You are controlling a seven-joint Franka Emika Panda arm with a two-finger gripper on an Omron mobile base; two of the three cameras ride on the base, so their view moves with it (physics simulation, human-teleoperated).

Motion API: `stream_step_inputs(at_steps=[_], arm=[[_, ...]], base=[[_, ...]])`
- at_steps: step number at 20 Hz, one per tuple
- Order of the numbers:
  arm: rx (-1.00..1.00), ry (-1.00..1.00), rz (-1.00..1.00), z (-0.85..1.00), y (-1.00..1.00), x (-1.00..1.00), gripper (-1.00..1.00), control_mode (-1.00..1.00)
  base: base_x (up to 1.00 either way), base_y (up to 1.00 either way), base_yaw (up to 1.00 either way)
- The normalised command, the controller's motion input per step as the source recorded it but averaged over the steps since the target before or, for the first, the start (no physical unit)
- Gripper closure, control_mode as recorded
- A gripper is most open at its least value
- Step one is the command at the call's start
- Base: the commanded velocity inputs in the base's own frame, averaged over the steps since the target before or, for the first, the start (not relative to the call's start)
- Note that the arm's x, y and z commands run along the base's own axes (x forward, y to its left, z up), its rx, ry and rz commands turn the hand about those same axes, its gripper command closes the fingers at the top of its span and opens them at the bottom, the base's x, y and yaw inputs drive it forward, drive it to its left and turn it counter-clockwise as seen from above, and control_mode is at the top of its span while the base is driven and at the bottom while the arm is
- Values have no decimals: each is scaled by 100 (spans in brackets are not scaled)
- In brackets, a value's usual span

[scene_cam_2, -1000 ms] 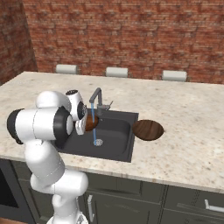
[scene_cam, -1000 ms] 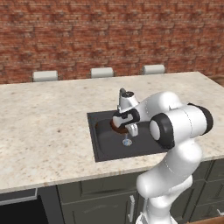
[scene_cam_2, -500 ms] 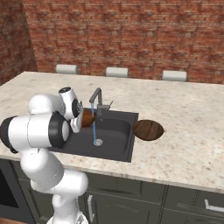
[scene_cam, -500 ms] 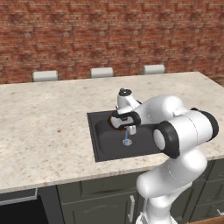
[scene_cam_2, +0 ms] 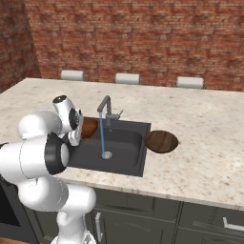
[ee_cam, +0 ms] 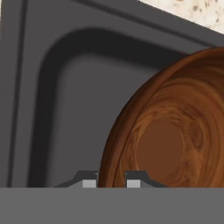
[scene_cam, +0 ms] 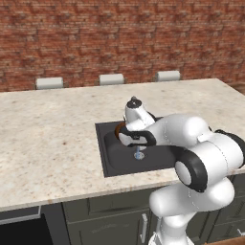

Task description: Rinse each bowl for a few seconds and place them down in the sink or on the counter.

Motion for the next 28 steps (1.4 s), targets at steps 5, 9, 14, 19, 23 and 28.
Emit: stream_step_inputs(at_steps=[5, 9, 14, 19, 23, 28], arm=[[0, 0, 2, 31, 20, -20, 100, -100], [1, 5, 3, 31, 17, -13, 100, -100], [6, 15, 5, 21, 11, -8, 100, -100], [5, 15, 7, 9, 20, -3, 100, -100], [0, 1, 8, 0, 40, -7, 100, -100], [0, 0, 8, 0, 42, 0, 100, -100]], base=[[0, 0, 0], [0, 0, 0], [0, 0, 0], [0, 0, 0], [0, 0, 0], [0, 0, 0]])
